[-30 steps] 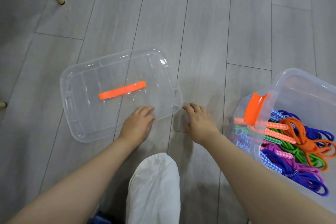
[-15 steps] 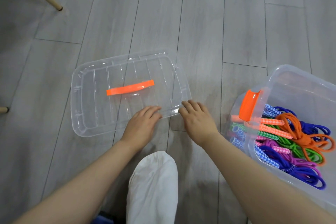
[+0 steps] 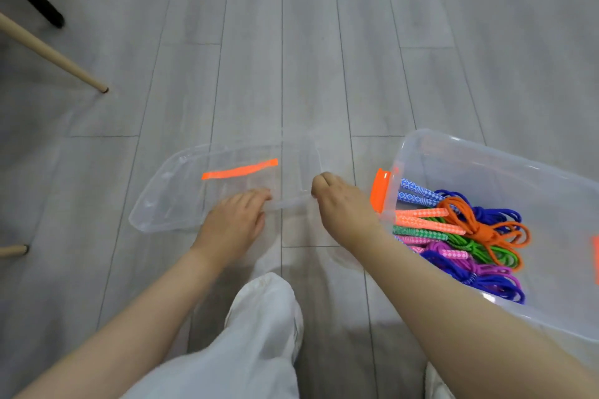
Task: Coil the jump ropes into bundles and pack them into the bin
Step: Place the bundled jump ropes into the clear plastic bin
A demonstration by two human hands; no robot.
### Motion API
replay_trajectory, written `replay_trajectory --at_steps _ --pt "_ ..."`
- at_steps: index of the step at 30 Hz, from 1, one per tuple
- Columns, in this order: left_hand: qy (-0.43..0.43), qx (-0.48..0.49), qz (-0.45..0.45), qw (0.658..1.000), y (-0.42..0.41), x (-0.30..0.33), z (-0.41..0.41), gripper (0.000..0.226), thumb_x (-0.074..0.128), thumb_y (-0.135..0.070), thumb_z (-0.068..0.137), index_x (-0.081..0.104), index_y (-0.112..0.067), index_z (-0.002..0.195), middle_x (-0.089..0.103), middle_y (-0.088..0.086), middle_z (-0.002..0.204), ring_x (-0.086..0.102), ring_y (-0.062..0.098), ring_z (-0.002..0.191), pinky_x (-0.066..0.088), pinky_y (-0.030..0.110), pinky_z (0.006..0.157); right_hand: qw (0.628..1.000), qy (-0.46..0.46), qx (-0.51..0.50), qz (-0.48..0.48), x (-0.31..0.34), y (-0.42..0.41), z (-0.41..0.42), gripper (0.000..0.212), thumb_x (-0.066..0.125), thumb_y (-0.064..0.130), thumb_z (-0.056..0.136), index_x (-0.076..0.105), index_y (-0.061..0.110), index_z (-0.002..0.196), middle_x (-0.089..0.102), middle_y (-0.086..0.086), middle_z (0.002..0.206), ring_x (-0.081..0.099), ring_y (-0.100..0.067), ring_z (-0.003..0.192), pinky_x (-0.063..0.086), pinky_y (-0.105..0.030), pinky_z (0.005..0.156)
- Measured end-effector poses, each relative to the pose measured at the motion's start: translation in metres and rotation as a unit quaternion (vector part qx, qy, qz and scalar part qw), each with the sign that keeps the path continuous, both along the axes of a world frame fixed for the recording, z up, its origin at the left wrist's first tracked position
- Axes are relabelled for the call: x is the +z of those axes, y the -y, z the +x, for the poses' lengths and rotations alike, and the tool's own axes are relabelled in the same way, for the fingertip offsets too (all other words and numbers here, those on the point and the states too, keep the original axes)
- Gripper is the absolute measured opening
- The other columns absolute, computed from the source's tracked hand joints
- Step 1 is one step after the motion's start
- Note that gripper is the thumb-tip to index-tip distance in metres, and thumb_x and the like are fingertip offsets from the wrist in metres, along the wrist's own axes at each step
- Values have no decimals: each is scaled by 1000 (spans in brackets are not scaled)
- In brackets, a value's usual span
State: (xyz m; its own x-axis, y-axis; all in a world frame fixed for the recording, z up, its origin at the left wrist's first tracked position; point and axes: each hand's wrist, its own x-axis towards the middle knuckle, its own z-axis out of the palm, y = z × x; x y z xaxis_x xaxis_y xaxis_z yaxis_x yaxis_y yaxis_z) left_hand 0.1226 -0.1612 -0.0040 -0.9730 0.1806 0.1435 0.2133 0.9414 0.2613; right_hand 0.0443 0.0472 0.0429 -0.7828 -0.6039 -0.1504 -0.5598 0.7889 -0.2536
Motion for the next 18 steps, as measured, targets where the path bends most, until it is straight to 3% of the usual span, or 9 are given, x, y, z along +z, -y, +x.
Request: replay_trajectory --at_steps 2,4,7,11,15,18 --pt "12 9 -16 1000 3 21 -1 39 42 -22 78 49 -19 116 69 5 107 69 28 84 55 35 59 999 -28 -2 -28 25 -8 -1 28 45 -10 77 57 3 99 57 -15 97 59 -35 84 26 -32 59" --pt "38 33 -18 999 10 37 -5 39 51 -18 78 53 -19 117 68 5 109 68 30 86 53 37 55 998 -61 1 -29 47 -10 -6 27 43 -7 81 56 4 103 56 -13 102 58 -33 86 26 -31 59" --pt "68 49 -31 996 7 69 -15 47 66 -11 76 56 -18 122 64 3 117 65 30 98 54 41 62 997 -74 -8 -12 89 -21 -15 31 40 -4 86 50 6 113 51 -10 112 53 -30 96 30 -34 63" --pt "84 90 -23 992 -5 113 -29 54 61 -15 82 46 -23 133 58 -6 129 62 27 106 49 39 74 989 -148 -13 -16 138 -52 -22 26 52 -3 81 55 8 105 54 -9 101 58 -32 84 38 -38 56" --pt "33 111 19 993 -17 159 -43 46 60 -14 83 49 -21 128 63 -5 121 63 27 101 52 40 76 977 -203 -54 -37 188 -101 -13 20 57 9 88 58 9 108 58 -9 104 59 -33 88 35 -34 59" --pt "-12 95 42 994 -39 197 -49 33 62 -18 84 59 -22 116 68 -4 111 63 27 101 50 39 80 963 -224 -127 -74 216 -145 0 28 54 18 94 53 12 121 57 -6 120 58 -30 100 40 -37 71"
